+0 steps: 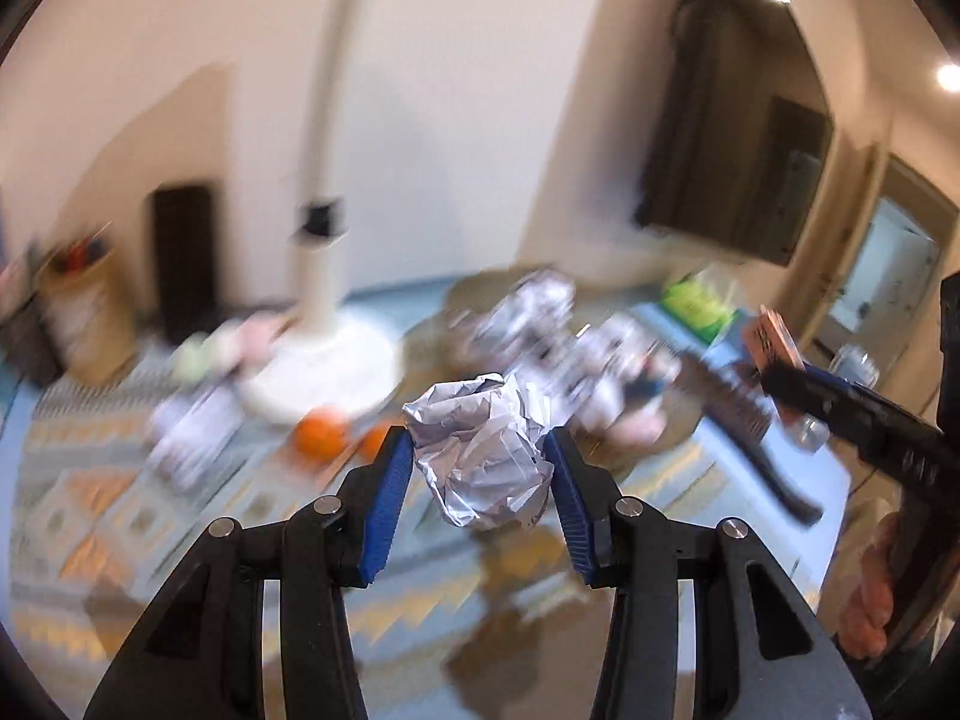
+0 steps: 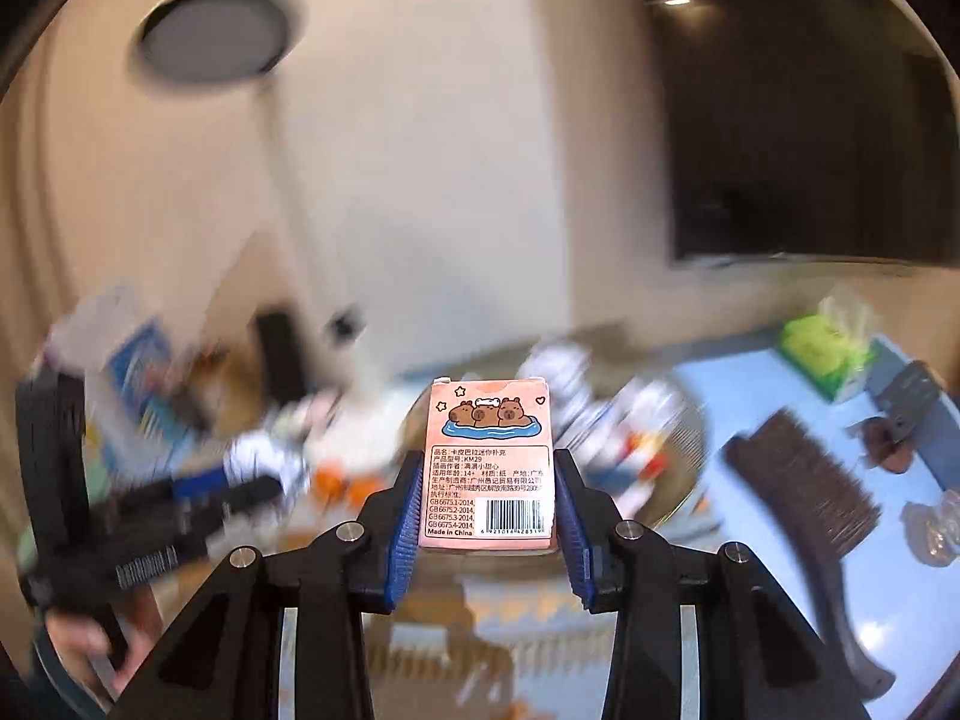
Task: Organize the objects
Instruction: 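Carry the snack box and paper ball over the amber bowl and open both tools, then move both open tools back over the rug, then grasp an orange with the right tool while the left tool grasps a paper ball, then lift the orange with the right tool while the left tool lifts the paper ball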
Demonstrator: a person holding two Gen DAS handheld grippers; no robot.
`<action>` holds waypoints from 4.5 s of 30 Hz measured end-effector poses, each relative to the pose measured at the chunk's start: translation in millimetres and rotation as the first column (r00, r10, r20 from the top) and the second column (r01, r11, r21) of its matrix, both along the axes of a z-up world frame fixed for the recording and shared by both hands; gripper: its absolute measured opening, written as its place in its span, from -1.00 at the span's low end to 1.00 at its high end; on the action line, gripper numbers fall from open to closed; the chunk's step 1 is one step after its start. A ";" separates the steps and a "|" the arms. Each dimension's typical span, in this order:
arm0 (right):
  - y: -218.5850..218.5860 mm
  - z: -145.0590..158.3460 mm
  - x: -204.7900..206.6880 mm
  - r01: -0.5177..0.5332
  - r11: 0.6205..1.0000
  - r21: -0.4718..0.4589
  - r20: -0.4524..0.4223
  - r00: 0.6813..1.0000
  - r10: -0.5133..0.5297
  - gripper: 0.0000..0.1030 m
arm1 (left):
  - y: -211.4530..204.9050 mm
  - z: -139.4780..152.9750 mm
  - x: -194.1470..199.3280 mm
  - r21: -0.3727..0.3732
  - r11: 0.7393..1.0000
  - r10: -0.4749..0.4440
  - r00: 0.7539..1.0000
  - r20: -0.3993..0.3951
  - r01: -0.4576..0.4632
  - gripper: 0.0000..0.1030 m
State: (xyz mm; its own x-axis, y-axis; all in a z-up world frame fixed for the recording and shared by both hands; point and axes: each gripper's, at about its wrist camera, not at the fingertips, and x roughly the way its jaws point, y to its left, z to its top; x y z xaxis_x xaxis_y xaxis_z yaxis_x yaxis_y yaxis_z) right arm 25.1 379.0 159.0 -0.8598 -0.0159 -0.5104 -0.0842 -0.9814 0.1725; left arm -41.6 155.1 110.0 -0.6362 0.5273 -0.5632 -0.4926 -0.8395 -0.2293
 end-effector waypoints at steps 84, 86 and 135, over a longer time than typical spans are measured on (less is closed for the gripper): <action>-140.6 -129.3 -86.3 -0.218 0.976 0.008 0.370 0.907 0.200 0.83 | -163.9 -70.3 2.2 -0.088 0.945 0.327 0.928 0.178 -0.316 0.98; -144.9 -123.1 -104.5 -0.217 0.976 0.034 0.343 0.919 0.193 0.79 | -149.1 -73.9 -27.9 -0.116 0.953 0.295 0.942 0.161 -0.279 0.98; -108.7 -159.5 31.8 -0.258 0.965 -0.037 0.372 0.893 0.253 0.09 | -116.3 -99.7 75.9 -0.120 0.955 0.278 0.959 0.058 -0.270 -0.04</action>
State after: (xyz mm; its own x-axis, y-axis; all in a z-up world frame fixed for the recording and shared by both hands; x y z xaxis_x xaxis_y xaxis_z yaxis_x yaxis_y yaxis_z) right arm 56.9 270.3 -0.5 -0.5755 -0.2009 -0.7927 0.1143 -0.9796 0.1653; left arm 34.3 38.8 10.3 -0.7025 0.2703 -0.6584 -0.2253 -0.9619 -0.1547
